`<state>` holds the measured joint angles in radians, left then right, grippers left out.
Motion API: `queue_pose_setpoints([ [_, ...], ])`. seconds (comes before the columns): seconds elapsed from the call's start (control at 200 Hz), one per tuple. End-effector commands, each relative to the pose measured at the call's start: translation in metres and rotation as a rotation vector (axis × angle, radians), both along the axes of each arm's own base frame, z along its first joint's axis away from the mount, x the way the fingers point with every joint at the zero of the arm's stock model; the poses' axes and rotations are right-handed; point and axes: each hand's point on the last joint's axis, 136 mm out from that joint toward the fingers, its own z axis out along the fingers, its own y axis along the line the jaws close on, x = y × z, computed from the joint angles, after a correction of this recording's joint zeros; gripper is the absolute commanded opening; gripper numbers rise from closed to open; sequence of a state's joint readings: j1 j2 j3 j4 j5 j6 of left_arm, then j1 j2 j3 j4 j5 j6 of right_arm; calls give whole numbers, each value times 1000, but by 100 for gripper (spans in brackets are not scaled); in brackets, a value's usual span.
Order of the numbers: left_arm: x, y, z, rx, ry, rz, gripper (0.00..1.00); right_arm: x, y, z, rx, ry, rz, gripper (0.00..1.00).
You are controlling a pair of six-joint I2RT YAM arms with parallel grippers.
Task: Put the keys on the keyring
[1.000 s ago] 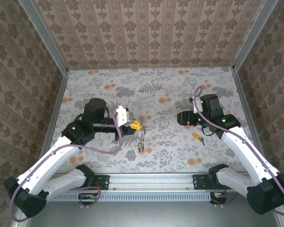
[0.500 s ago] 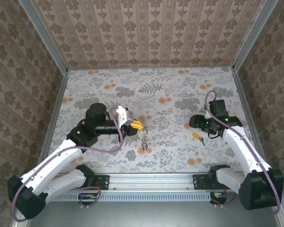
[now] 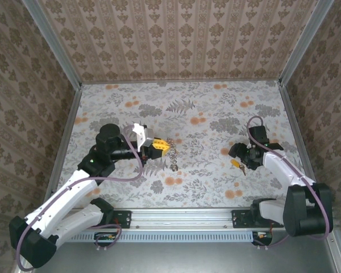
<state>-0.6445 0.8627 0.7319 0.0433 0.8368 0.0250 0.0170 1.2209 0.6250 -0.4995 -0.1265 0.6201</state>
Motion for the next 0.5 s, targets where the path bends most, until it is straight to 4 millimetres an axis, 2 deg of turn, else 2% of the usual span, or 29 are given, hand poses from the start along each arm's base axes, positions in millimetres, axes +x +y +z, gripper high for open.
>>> queue_pose_setpoints([
  [0.0,-5,4,18,-65,-43,-18,0,9,-5,-10,3,-4,-71,75],
  [0.235,3,7,19,-85,-30,-8,0,11,-4,-16,1,21,-98,74],
  [0.495,7,8,22,-107,-17,-9,0,5,24,-27,21,46,-79,73],
])
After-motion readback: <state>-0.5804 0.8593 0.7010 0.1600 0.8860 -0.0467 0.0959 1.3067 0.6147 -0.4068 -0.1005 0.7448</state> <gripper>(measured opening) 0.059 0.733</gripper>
